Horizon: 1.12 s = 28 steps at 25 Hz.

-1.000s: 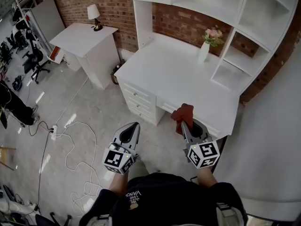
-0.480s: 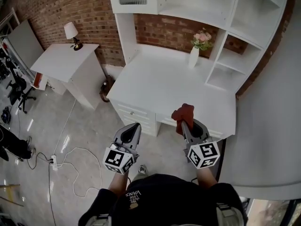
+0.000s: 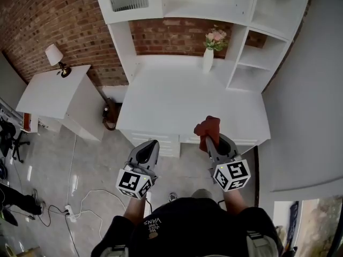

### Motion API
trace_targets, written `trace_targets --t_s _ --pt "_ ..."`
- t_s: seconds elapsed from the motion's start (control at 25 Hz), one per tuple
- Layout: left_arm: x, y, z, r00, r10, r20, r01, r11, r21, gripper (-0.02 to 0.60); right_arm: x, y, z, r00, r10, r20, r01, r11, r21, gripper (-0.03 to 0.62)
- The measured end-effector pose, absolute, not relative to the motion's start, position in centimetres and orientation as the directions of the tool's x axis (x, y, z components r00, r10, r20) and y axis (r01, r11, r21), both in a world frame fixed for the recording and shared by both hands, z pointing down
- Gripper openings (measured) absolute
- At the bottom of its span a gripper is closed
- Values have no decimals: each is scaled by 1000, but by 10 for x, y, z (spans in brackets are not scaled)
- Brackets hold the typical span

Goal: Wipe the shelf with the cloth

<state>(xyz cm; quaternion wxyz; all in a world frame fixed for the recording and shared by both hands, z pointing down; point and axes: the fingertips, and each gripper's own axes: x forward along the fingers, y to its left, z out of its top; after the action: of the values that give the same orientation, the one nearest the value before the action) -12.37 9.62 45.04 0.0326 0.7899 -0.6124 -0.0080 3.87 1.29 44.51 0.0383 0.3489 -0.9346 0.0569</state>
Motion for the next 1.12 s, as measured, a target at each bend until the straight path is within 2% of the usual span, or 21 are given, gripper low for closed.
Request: trace_targets --t_s 0.32,1.12 --pt "-131 53 464 313 -949 44 -946 -307 103 6 35 -19 449 -709 -692 140 -704 707 -69 57" --pt "-100 -128 452 297 -955 9 -953 -296 58 6 49 -198 444 -754 -649 96 -655 755 -36 57"
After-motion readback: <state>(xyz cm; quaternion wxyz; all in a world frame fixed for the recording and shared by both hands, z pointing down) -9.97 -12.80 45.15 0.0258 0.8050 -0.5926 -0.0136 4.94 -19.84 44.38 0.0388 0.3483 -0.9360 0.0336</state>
